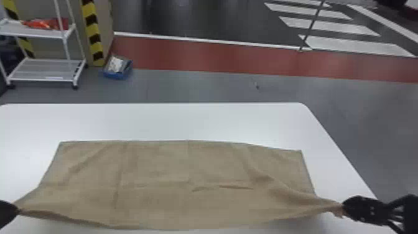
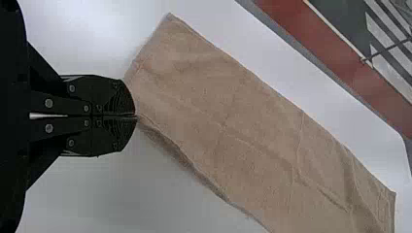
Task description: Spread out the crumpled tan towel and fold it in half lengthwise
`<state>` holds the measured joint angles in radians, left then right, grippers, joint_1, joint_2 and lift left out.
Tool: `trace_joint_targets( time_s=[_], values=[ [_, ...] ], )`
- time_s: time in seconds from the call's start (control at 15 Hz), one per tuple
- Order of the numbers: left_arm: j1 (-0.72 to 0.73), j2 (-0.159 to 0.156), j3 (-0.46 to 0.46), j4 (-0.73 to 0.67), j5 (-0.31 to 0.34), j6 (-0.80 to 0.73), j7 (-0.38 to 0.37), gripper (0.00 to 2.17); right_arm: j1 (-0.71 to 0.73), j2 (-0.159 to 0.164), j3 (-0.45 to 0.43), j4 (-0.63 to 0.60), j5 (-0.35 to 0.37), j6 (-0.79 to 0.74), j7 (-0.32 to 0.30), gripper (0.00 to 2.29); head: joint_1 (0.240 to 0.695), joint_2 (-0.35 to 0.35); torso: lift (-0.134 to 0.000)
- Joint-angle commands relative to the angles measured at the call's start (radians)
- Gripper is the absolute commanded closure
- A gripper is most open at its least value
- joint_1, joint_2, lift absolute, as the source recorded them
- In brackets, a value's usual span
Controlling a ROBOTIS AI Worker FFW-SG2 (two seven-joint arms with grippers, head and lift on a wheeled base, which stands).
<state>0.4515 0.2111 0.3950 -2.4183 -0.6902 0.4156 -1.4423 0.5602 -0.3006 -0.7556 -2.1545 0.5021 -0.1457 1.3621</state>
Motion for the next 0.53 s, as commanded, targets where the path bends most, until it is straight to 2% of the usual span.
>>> trace_joint_targets(
  time_s=[0.0,0.13,0.27,0.47],
  values=[
    [-0.093,0.002,-0.056,0.007,-0.055,0.072,-0.016,1.42,-0.114,-0.034,0.005,0.039,-0.030,0.191,0.005,1.32,0.695,-0.220,-0.124],
    [-0.157,0.005,-0.113,0.027,-0.088,0.102,-0.020,1.42,-0.194,-0.060,0.027,0.070,-0.037,0.311,0.005,1.32,0.695,-0.242,-0.124],
    [-0.220,0.007,-0.183,0.068,-0.138,0.102,-0.018,1.42,-0.247,-0.071,0.065,0.088,-0.022,0.348,0.005,1.32,0.695,-0.271,-0.124],
    [-0.315,0.007,-0.260,0.171,-0.187,0.142,-0.016,1.42,-0.322,-0.100,0.163,0.136,0.052,0.351,0.005,1.32,0.695,-0.273,-0.124]
  ],
)
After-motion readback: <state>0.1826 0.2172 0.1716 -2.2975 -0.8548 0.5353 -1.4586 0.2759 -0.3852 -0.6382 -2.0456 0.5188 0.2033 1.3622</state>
